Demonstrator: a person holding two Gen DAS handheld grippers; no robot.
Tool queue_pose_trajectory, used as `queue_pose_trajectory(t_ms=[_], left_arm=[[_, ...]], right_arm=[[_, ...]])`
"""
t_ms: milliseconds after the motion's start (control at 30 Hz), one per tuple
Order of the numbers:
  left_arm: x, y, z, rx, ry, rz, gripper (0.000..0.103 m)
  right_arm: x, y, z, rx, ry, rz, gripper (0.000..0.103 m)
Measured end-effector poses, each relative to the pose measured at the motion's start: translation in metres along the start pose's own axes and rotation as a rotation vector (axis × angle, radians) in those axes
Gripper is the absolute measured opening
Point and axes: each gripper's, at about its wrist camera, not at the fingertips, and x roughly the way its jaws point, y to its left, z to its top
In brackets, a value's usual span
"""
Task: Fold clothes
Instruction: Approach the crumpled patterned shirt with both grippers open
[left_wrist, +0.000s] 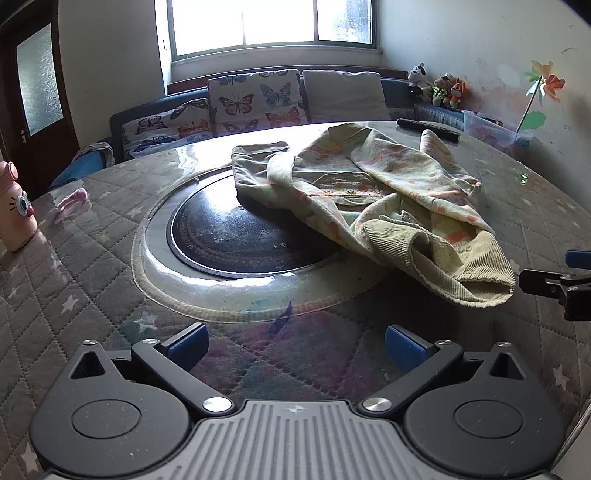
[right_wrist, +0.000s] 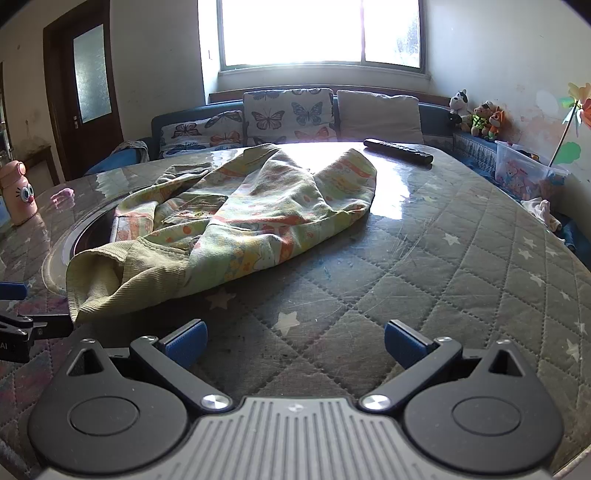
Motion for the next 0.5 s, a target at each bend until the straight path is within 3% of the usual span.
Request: queue_pose_trajectory(t_ms=[500], left_arm=[[0.0084,-0.0011,0.006,0.02,0.014,0.006,0.103]], right_arm=[[0.0084,0.0023,0.0058,-0.002,0.012,0.011,0.103]])
